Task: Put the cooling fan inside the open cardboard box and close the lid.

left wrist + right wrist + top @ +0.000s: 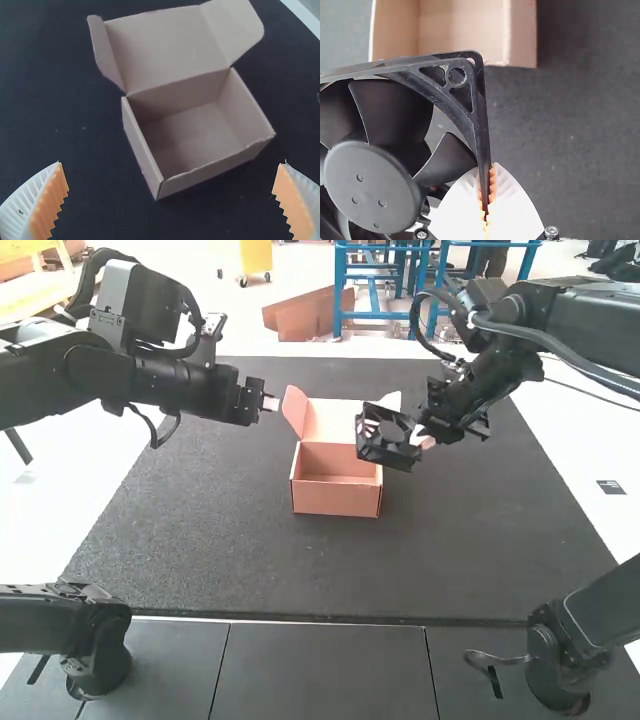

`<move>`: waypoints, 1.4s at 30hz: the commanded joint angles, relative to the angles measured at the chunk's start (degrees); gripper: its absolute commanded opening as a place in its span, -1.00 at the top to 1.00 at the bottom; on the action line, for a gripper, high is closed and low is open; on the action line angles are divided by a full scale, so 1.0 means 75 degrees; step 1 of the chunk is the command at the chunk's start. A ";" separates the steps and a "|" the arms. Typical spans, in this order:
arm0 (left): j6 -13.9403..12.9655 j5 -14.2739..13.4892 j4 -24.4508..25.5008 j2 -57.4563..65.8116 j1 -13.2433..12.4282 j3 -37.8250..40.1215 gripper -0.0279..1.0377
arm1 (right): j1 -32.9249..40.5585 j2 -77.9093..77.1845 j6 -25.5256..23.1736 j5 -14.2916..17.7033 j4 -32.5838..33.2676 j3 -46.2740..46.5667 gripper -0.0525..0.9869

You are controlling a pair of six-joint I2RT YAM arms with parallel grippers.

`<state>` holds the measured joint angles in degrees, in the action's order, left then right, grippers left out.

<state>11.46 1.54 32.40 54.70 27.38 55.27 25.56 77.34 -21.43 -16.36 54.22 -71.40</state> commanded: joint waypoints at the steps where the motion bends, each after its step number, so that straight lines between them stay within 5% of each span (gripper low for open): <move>1: 0.0065 0.0076 -0.0008 -0.0074 -0.0052 0.0014 -0.87 | 0.0600 0.0141 -0.0506 -0.0116 -0.0127 -0.0348 0.91; 14: 0.0065 0.0064 0.0051 -0.0062 -0.0029 0.0049 -0.87 | 0.1127 0.1524 -0.0834 0.0049 -0.1416 -0.0699 0.91; 30: 0.0042 0.0052 0.0262 -0.0004 -0.0017 0.0084 -0.87 | 0.0693 0.3961 0.0174 0.1595 -0.1627 -0.2328 0.91; 42: -0.0134 0.0052 0.1117 0.0078 0.0030 0.0108 -0.87 | 0.0682 0.4922 0.0221 0.1572 -0.1592 -0.3031 0.91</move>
<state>11.29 1.54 40.86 55.22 27.38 55.27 30.15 114.76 -20.18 -4.58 42.46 -91.64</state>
